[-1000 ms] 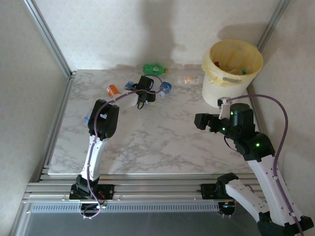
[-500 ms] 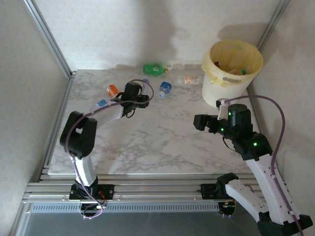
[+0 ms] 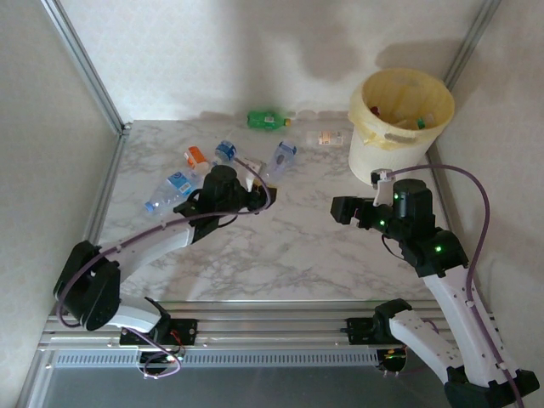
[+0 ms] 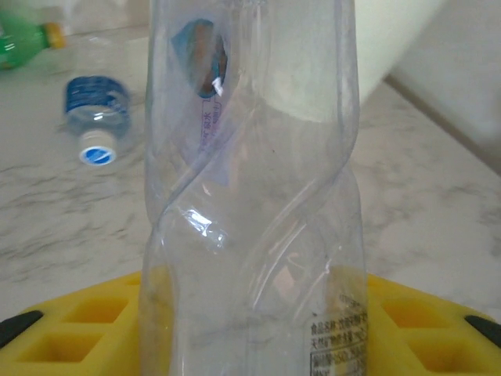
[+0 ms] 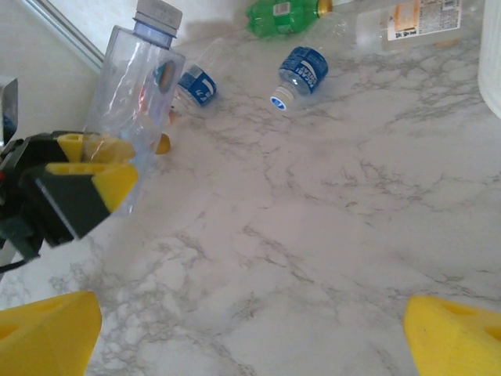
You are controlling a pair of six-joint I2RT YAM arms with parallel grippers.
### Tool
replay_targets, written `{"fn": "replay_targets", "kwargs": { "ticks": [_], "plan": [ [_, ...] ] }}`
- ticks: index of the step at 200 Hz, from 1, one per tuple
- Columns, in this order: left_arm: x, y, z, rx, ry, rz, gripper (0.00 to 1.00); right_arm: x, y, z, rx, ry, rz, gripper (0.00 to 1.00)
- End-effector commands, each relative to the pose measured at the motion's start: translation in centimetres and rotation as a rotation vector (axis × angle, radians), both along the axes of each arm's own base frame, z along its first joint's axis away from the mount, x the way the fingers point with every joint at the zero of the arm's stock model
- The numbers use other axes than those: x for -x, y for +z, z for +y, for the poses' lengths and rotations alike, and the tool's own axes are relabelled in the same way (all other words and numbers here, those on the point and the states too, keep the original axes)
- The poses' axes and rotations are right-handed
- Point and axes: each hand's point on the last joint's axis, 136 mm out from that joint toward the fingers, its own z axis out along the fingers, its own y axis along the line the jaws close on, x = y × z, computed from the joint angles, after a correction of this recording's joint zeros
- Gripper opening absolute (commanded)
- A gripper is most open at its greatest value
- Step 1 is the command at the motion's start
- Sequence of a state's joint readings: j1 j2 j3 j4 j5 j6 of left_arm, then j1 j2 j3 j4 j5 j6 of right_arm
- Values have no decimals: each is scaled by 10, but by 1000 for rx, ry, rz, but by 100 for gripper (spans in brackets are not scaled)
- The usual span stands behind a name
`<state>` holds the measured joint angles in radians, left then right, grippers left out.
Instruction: Throw the plastic bottles in the bin
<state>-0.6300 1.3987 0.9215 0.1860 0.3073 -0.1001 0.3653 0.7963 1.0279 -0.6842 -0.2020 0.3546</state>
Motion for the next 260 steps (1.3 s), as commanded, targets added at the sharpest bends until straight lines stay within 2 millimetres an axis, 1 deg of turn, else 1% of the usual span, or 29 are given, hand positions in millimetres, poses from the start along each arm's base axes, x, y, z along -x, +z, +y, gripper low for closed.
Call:
{"fn": "replay_targets", "kwargs": {
  "ticks": [1,24,64,81,118,168,220,242,260],
  "plan": [
    [27,33,-23,72,-137,-90,48,2,12,14,-73,54,-24,99],
    [44,39,-39,78,-194,-97,48,3,18,22,-123,86,-34,99],
    [63,45,-61,88,-260,-111,48,4,26,32,-194,125,-38,99],
    [72,49,-70,99,-291,-121,47,2,25,35,-213,130,-29,99],
    [90,53,-90,101,-353,-130,46,-2,24,42,-261,140,-16,99],
    [105,57,-105,102,-398,-145,45,-11,18,48,-300,133,17,99],
    [117,60,-117,94,-428,-173,45,-17,10,50,-315,119,49,98],
    [119,60,-119,90,-434,-177,45,-17,10,52,-326,125,54,95],
    [118,60,-119,88,-426,-186,45,-17,10,52,-331,124,62,89]
  ]
}}
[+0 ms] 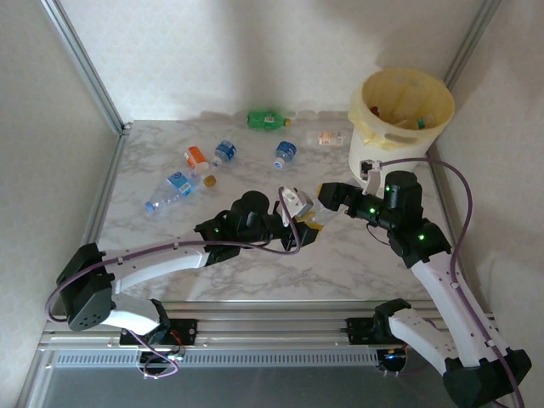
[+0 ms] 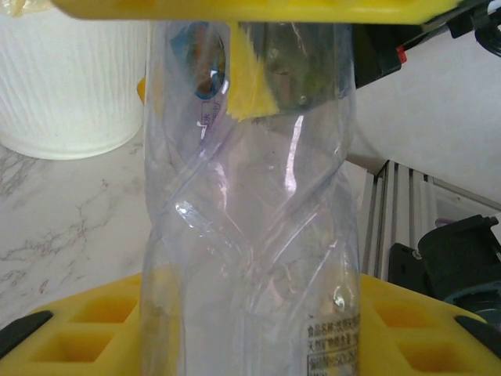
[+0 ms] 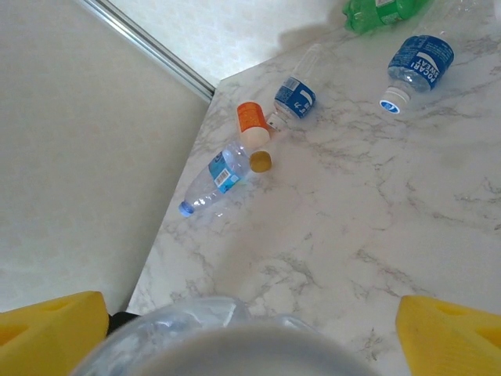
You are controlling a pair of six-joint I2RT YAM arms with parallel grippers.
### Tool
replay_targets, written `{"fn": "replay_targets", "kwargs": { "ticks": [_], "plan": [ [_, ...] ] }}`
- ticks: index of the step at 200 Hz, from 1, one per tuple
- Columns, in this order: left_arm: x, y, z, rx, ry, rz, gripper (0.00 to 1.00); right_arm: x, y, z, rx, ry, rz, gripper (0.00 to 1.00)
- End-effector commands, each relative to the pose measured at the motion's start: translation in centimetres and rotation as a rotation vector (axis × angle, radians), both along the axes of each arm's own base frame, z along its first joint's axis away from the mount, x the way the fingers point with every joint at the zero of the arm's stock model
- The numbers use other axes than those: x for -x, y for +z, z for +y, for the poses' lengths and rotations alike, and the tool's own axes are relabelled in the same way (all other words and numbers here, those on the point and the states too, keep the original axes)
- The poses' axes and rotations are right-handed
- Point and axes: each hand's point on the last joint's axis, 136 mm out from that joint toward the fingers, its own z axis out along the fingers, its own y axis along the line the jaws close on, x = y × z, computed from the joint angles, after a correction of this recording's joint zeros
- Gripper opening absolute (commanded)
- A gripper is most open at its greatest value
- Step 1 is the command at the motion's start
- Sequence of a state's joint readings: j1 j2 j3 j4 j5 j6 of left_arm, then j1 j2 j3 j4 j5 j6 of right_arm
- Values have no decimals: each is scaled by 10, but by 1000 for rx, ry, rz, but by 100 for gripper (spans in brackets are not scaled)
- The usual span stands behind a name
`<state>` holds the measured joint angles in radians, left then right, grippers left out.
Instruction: Throw the plastic bottles in the bin
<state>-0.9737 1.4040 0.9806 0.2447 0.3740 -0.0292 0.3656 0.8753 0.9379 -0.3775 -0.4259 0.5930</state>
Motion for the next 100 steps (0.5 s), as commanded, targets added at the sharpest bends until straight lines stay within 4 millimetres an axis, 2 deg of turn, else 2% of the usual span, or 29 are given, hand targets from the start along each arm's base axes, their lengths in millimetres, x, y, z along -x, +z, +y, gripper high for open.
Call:
{"fn": "replay_targets", "kwargs": {
  "ticks": [1,80,94,100],
  "plan": [
    [-3,20,-6,40,4,-56,45,3,1,6,-30,27,4,89],
    [-7,16,-6,32,30,-73,46,8,2,5,-36,27,37,63],
    [-7,15,-6,29,30,-71,53,8,3,5,-38,27,38,61],
    [-7,15,-6,30,29,-69,60,9,4,5,-38,26,37,60]
  ]
}}
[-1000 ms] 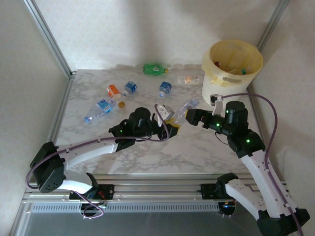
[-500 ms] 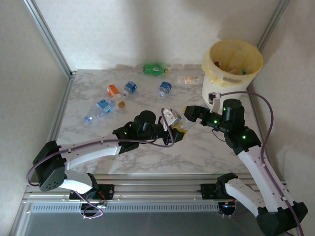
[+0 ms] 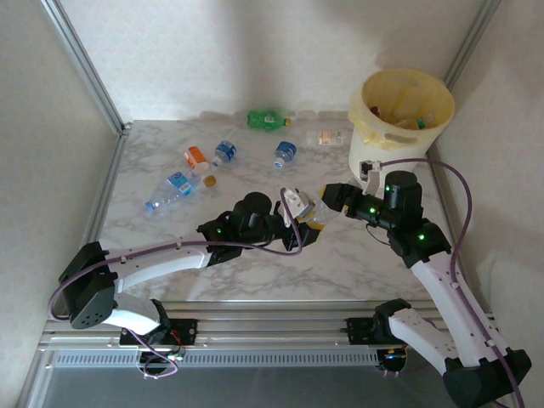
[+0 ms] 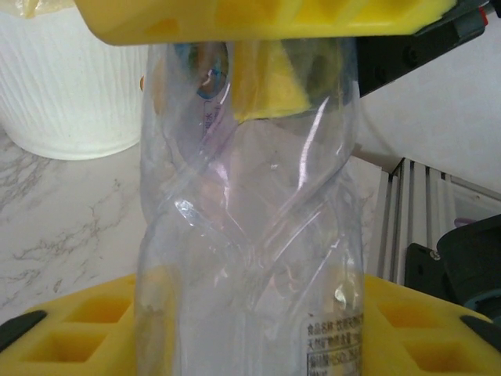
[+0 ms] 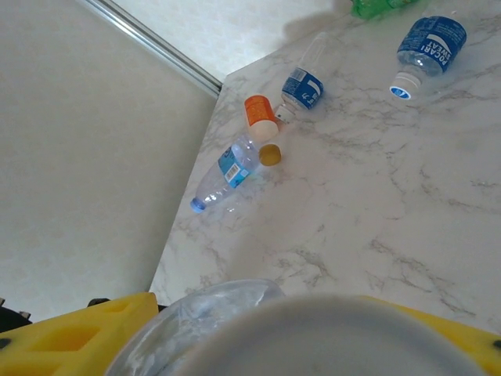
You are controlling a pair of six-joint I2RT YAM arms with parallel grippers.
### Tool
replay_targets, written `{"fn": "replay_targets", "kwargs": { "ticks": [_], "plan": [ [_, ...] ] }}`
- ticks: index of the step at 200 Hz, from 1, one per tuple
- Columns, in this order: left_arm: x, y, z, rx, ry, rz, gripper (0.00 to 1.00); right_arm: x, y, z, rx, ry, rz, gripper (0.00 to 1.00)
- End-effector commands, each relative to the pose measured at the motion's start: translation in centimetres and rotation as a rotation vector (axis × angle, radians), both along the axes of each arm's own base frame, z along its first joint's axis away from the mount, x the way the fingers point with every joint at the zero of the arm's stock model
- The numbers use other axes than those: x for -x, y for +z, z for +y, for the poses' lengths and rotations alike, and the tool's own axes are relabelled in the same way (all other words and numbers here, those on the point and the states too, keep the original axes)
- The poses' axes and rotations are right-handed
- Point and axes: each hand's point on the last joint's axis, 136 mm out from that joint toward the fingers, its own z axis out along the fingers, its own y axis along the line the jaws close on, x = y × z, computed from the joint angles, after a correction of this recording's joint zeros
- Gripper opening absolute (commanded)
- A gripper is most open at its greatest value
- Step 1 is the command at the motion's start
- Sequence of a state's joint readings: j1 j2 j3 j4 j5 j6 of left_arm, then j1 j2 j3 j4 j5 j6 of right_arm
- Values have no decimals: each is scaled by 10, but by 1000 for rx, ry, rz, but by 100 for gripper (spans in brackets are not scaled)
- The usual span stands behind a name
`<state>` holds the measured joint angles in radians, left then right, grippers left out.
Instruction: Throw the plastic bottles in the bin
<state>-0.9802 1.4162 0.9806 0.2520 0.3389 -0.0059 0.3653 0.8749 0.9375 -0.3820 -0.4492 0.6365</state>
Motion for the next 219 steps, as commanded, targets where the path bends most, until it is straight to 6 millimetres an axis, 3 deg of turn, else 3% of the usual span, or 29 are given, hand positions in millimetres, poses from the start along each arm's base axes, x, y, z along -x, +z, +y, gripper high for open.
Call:
{"fn": "replay_targets", "kwargs": {
  "ticks": [1,14,33,129,164,188,219],
  "plan": [
    [-2,19,-5,46,7,-44,62,5,4,3,-5,20,-1,60],
    [-3,21,-4,50,14,-43,83,6,5,1,4,15,-5,56],
    [-4,24,-1,58,34,-45,99,3,5,-5,38,-16,-8,54],
    [-2,35,33,99,123,-62,100,-14,25,-59,314,-253,-160,47],
    [-2,36,49,110,182,-63,100,-27,66,-100,490,-439,-351,46],
    [-3,35,59,124,223,-62,100,-31,112,-118,538,-562,-584,46],
    [-5,31,69,134,264,-56,100,-20,173,-130,529,-691,-898,46]
  ]
}}
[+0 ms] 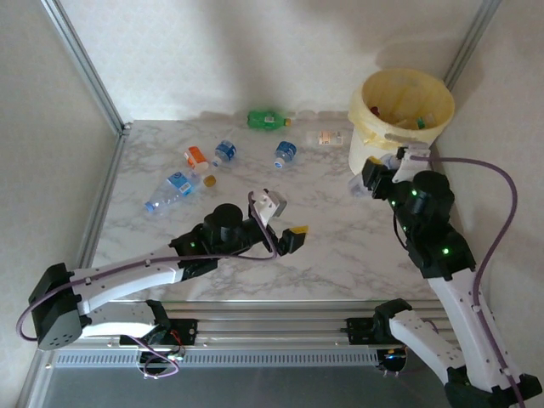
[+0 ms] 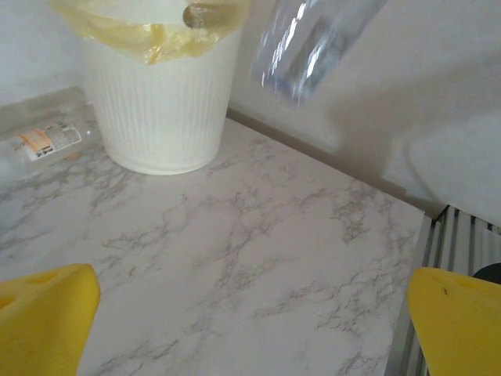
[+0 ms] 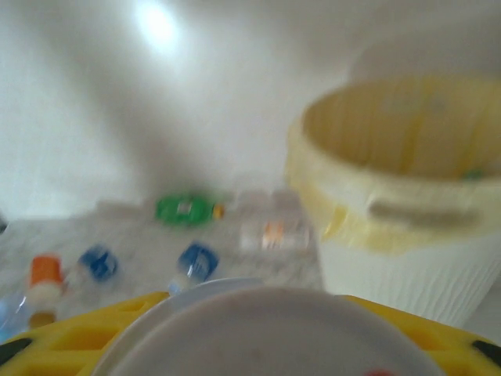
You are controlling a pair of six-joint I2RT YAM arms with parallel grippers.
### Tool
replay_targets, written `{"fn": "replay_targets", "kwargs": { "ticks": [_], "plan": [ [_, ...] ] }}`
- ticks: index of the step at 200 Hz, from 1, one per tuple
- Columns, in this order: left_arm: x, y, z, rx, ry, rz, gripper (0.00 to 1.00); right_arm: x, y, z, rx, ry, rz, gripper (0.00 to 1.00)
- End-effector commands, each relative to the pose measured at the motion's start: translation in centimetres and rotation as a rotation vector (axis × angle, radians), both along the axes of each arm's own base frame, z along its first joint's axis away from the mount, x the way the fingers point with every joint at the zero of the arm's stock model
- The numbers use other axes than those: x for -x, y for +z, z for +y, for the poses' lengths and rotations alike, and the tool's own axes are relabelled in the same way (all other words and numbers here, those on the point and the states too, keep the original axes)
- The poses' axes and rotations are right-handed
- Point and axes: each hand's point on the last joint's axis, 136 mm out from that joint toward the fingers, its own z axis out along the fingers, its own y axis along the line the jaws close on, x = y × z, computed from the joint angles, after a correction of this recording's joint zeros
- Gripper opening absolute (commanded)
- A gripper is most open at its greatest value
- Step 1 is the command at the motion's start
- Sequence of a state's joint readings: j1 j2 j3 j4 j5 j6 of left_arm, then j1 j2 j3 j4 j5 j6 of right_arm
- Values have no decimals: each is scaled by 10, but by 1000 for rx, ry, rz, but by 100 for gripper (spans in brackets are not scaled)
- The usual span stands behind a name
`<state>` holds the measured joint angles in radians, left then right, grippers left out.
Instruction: Throw the plastic bottles in the bin
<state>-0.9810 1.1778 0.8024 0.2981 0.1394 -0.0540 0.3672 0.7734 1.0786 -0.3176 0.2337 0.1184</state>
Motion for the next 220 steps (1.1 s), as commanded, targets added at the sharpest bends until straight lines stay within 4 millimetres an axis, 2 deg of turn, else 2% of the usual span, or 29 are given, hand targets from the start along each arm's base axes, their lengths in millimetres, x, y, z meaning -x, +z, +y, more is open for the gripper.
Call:
{"fn": "replay_targets", "kwargs": {
  "ticks": [1,41,79,117,139,149,165,170,175,178,186,202,214,220],
  "plan": [
    [-4,8,10,49,59,-6,100,9,71,-20,83,-110,-344,46],
    [-6,-1,19,44,95,9,100,23,127,-38,139,-265,-671,43],
    [-8,-6,22,37,112,14,100,20,151,-49,150,-347,-805,43],
    [-8,-1,27,63,124,3,100,-6,156,-55,148,-361,-793,43],
    [-8,-2,31,66,130,6,100,-44,152,-68,151,-418,-672,40],
    [-9,-3,33,67,135,9,100,-74,143,-72,159,-404,-557,43],
    [-11,-4,35,69,145,16,100,-138,108,-81,159,-342,-228,48],
    [-11,-5,35,69,147,19,100,-155,98,-85,146,-347,-121,53],
    [-11,-4,35,73,149,21,100,-169,77,-89,143,-351,7,58],
    [-12,-5,35,70,151,23,100,-176,74,-90,135,-352,46,63],
    [-13,-6,35,72,157,29,100,-195,49,-85,137,-308,171,78],
    [-18,-11,36,62,179,45,100,-211,13,-84,125,-307,316,85],
    [-22,-12,36,62,193,54,100,-214,3,-84,118,-314,323,89],
    [-23,-19,37,38,202,74,100,-212,2,-85,112,-320,310,90]
  ]
}}
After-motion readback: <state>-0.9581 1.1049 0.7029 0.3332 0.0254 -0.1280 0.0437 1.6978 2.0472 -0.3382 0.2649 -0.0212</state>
